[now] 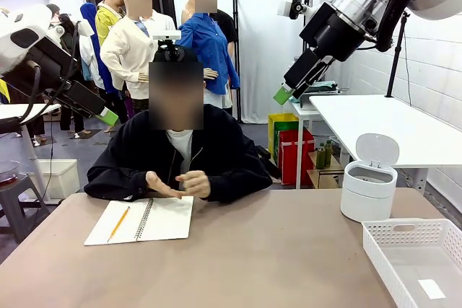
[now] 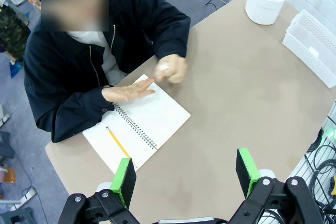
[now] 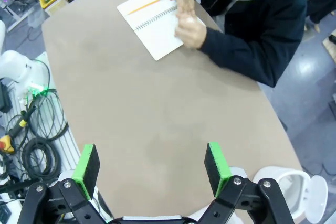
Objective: Sort the paper based on its condition.
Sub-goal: If a person hands you a paper, place it in the Organizing basket , and if it's crumpled, put it in the Trash can.
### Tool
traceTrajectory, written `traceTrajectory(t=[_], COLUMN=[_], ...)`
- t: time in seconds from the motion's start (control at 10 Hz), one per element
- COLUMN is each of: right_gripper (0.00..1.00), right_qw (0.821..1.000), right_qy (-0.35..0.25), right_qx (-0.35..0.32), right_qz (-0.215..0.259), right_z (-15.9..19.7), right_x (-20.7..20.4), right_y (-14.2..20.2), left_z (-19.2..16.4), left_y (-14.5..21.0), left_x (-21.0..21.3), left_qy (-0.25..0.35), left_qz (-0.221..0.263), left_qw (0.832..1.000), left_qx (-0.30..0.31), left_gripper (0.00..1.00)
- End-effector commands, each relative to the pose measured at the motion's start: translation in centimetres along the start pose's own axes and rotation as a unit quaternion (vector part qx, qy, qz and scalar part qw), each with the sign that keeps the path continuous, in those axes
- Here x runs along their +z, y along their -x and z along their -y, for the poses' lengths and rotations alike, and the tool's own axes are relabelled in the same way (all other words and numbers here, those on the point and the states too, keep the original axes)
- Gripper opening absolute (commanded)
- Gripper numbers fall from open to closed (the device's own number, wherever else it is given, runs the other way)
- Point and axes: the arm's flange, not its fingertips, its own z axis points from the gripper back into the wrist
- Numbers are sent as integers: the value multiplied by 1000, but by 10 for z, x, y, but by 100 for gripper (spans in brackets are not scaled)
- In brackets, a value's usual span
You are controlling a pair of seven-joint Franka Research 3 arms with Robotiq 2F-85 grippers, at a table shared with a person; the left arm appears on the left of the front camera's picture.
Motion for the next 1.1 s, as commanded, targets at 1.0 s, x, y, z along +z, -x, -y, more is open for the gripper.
traceTrajectory(t=[1.0], right_gripper=[100], right_qw=[1000], right_qy=[2], right_qx=[4], right_qz=[1], right_z=[-3], right_x=[-1], right_y=[-2], left_z=[-1], left_y=[0], left_x=[1], left_qy=[0], left_qz=[1], left_qw=[1000], left_qx=[1], left_gripper=[100])
